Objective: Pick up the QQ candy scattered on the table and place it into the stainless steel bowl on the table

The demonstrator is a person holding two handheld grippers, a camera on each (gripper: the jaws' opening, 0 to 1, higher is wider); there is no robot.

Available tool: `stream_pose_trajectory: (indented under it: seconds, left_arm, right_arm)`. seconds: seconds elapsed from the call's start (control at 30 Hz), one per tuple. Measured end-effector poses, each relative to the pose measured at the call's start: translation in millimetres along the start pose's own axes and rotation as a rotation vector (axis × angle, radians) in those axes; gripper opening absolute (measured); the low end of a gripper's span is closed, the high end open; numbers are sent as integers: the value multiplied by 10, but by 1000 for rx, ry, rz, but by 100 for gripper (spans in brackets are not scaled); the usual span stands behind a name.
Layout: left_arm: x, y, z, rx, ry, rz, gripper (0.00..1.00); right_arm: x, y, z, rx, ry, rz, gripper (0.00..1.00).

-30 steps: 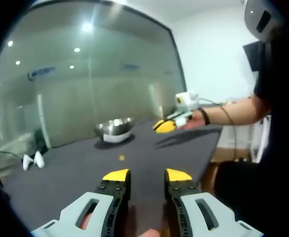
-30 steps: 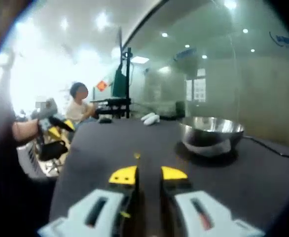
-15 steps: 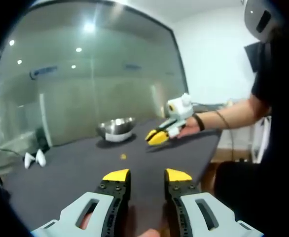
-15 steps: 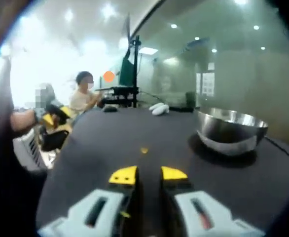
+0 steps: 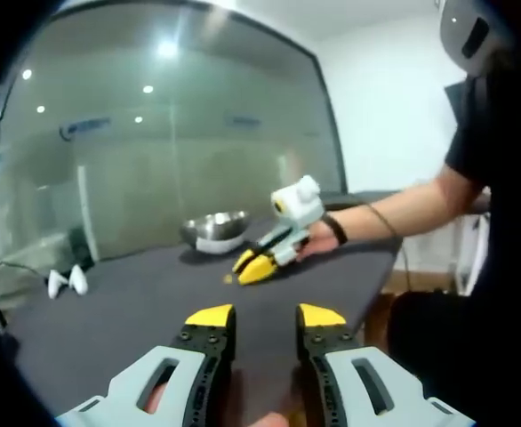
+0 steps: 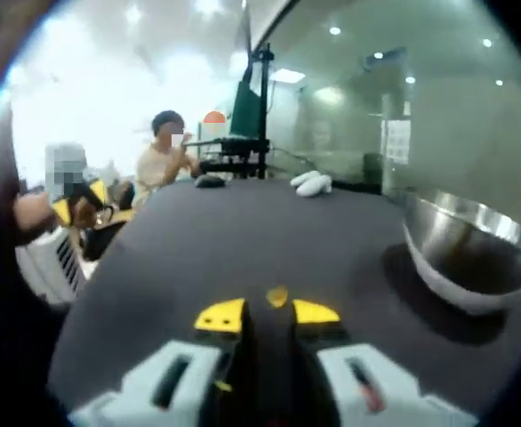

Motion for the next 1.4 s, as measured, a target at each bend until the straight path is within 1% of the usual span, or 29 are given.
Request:
stream_pose_trajectory:
  seconds: [0.07, 0.2, 0.33, 0.53, 0.67, 0.97, 1.07, 1.2, 1.4]
  left_arm:
    - [5, 14, 19, 1, -4, 1, 29]
    - [25, 50, 54, 8, -15, 7, 29]
    - [48, 62, 93, 3, -25, 14, 29]
    - [68, 72, 114, 1, -35, 16, 29]
    - [75, 81, 116, 8, -35, 15, 29]
    - [57, 56, 88, 8, -27, 9, 29]
    - [53, 45, 82, 6, -25, 6, 29]
    - [44, 34, 75, 1, -21, 5, 29]
    - [27, 25, 58, -2, -14, 0, 29]
  right_arm:
    - [-19, 3, -66, 12, -7, -11, 20]
    - [-67, -2, -156, 11, -7, -40, 20]
    - [-74, -19, -200, 16, -11, -41, 19]
    - [-89, -13, -204, 11, 0, -21, 10]
    - [-85, -14, -206, 9, 0, -8, 9]
    - [-74, -21, -200, 11, 10, -25, 9]
    - [-72, -52, -172, 8, 22, -17, 9]
    - [-83, -123, -79, -20, 35, -20, 9]
    - [-196, -370, 163, -87, 86, 4, 9]
Point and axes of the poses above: the point that each gripper's makers call its tool centre point, and the gripper's own axes: z roughly backward along the fingers, x roughly to its left, y roughly out of its underside, the point moved 9 cm from there along z, roughly backward along the fingers, and after that the axes turned 4 degrees about y, right-handed, at the moved point
